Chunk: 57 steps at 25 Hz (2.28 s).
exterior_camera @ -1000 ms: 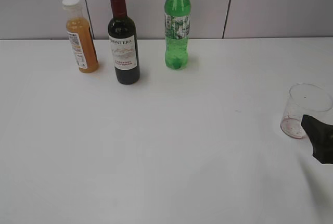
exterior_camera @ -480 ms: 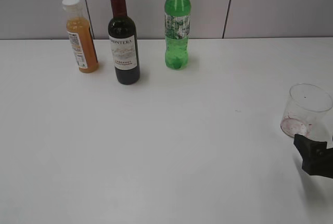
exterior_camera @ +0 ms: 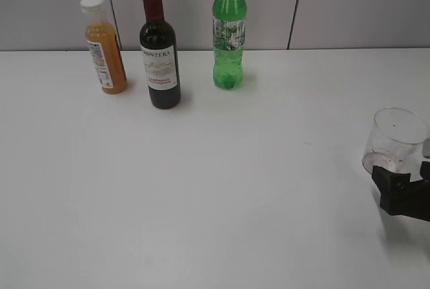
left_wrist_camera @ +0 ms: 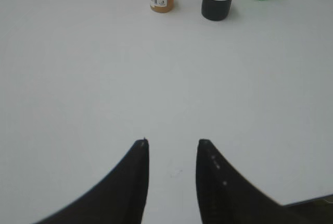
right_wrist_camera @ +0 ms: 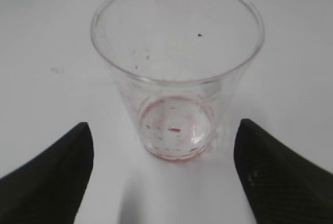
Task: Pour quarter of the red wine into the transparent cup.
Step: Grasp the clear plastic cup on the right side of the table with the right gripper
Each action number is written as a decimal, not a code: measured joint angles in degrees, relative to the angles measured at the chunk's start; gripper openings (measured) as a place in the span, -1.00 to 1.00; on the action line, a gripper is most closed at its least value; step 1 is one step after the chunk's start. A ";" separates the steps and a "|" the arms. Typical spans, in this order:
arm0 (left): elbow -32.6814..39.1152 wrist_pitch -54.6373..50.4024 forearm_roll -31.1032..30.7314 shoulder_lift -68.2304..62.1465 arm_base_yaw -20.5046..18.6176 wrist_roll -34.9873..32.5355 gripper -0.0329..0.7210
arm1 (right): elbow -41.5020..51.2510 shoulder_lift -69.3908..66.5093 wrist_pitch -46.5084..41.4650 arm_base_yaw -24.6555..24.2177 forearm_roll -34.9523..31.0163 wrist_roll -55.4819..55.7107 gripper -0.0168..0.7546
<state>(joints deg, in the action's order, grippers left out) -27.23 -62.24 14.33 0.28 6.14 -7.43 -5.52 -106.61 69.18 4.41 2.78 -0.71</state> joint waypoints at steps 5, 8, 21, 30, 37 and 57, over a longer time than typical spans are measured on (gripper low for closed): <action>0.00 0.00 0.00 0.00 0.00 0.00 -0.27 | -0.80 -3.48 0.00 0.00 -0.24 0.00 0.79; 0.00 0.00 0.00 0.00 0.00 0.00 -0.27 | -2.05 -5.31 0.02 0.00 -0.30 0.00 0.79; 0.00 0.00 0.00 0.00 0.00 0.00 -0.27 | -6.05 -11.27 1.49 0.00 -1.35 0.05 0.77; 0.00 0.00 0.00 0.00 0.00 0.00 -0.27 | -8.82 -12.52 1.80 0.00 -1.81 0.17 0.75; 0.00 0.00 0.00 0.00 0.00 0.00 -0.27 | -10.75 -12.74 0.91 0.00 -1.86 0.40 0.75; 0.00 0.00 0.00 0.00 0.00 0.00 -0.27 | -13.22 -16.55 3.83 0.00 -0.88 0.71 0.61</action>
<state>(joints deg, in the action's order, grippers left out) -27.23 -62.24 14.33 0.28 6.14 -7.43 -18.74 -123.16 73.01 4.41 1.90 0.00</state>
